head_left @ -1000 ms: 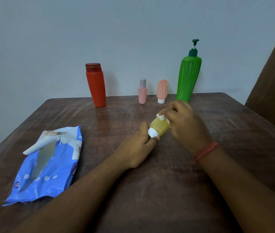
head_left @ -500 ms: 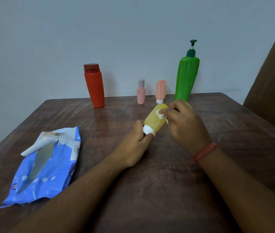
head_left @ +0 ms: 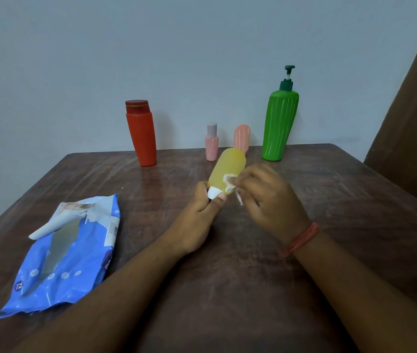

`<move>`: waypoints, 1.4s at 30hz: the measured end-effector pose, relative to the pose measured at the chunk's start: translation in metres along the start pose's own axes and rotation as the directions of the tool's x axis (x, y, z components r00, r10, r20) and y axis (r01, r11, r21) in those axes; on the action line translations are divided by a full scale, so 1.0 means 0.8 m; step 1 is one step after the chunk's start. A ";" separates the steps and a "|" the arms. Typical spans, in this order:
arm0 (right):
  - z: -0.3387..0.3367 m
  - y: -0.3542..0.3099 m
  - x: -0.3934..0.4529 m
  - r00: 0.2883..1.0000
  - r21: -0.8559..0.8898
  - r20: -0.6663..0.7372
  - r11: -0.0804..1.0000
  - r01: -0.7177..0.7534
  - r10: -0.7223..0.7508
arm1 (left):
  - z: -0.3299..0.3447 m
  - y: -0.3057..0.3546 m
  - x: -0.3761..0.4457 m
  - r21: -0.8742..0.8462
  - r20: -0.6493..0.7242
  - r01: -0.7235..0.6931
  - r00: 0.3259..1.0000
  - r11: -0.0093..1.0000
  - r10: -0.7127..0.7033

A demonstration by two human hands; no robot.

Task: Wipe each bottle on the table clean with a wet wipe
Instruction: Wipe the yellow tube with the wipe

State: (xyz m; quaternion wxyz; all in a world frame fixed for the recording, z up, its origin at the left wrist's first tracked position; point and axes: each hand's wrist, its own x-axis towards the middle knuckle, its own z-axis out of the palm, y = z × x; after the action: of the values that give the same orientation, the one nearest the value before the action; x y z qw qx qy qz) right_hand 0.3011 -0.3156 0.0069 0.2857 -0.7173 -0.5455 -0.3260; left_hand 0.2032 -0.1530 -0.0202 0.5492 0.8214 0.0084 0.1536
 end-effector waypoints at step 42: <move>0.005 -0.008 0.000 0.987 -0.048 0.100 0.990 0.133 -0.127 | 0.006 0.007 -0.005 0.201 0.111 -0.016 0.994 0.979 -0.006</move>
State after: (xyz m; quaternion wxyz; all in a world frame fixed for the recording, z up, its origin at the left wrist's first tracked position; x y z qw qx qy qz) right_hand 0.2957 -0.3113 0.0051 0.2173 -0.7026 -0.5953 -0.3236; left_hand 0.2000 -0.1603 -0.0177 0.4624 0.8801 -0.0086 0.1074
